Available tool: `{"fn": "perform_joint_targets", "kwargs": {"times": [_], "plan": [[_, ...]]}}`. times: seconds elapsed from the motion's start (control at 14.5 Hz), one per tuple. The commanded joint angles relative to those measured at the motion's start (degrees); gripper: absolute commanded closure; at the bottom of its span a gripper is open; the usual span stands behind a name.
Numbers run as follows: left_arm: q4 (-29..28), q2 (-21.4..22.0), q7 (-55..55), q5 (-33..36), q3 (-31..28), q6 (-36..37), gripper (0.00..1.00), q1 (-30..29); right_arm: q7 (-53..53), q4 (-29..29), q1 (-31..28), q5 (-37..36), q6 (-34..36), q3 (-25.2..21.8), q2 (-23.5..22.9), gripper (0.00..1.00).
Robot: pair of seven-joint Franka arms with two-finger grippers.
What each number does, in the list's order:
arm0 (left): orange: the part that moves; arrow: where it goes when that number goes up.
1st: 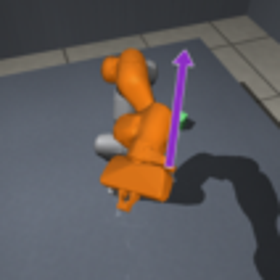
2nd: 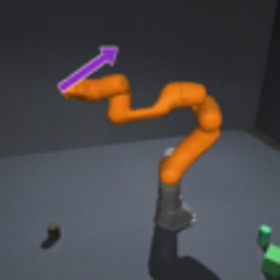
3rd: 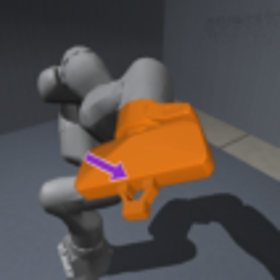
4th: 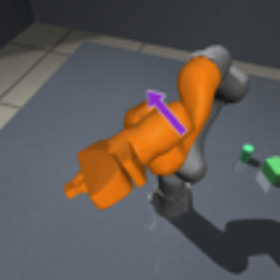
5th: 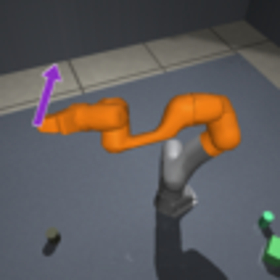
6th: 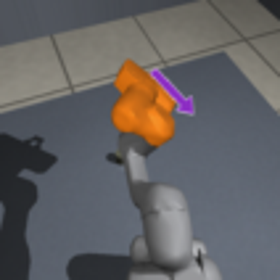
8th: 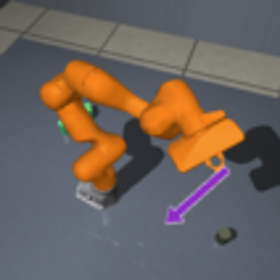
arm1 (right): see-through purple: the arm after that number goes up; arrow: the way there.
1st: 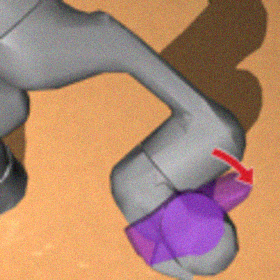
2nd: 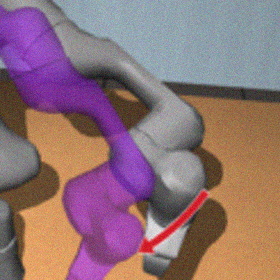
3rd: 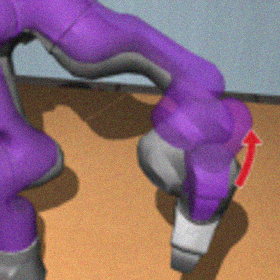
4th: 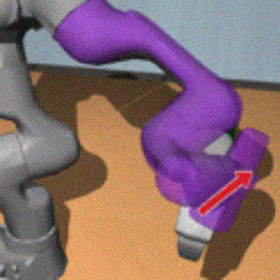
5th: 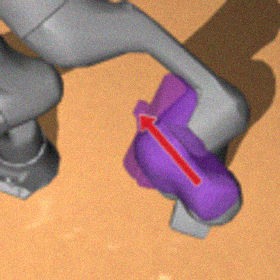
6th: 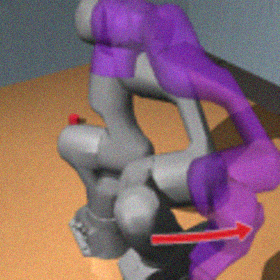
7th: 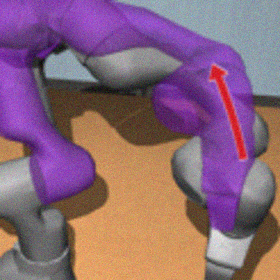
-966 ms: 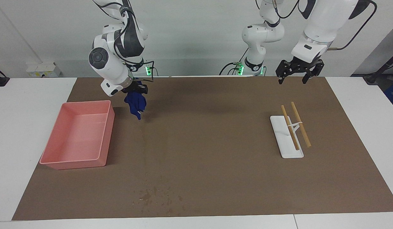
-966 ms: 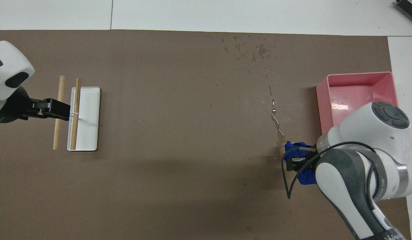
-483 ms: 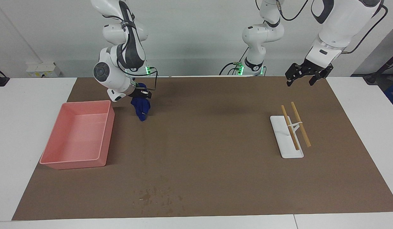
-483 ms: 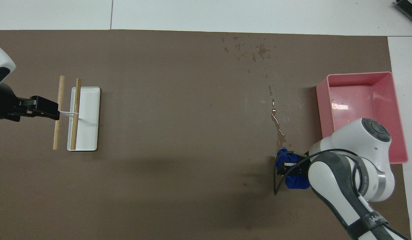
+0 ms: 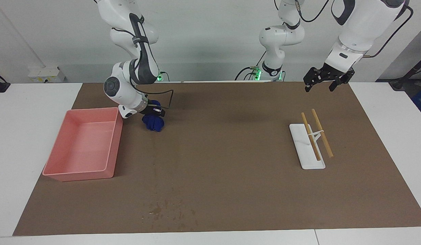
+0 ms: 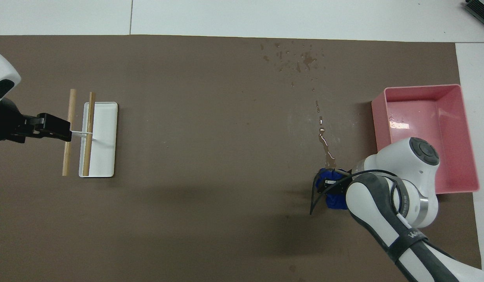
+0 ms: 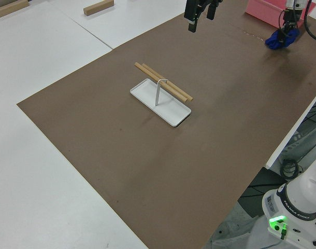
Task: Wipe water with towel using both arms
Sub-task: 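Wipe the towel along the water streak with the right gripper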
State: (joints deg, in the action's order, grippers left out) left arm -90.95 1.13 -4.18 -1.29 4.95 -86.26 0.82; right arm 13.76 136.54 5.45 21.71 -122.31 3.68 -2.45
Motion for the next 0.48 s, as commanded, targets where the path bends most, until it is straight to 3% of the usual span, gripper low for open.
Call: {"fn": "perform_joint_targets", "kwargs": {"times": [0.0,0.41], "plan": [[-0.7,0.9,1.0,-0.6,-2.7,0.3,0.00,2.0,-1.5,-0.6,1.0,1.4,-5.0,0.3,-2.9,1.00],[-0.5,0.9,0.9,-0.6,-2.8,0.3,0.00,2.3,-2.0,-5.6,1.3,0.5,-10.9,0.3,-8.8,1.00]]}}
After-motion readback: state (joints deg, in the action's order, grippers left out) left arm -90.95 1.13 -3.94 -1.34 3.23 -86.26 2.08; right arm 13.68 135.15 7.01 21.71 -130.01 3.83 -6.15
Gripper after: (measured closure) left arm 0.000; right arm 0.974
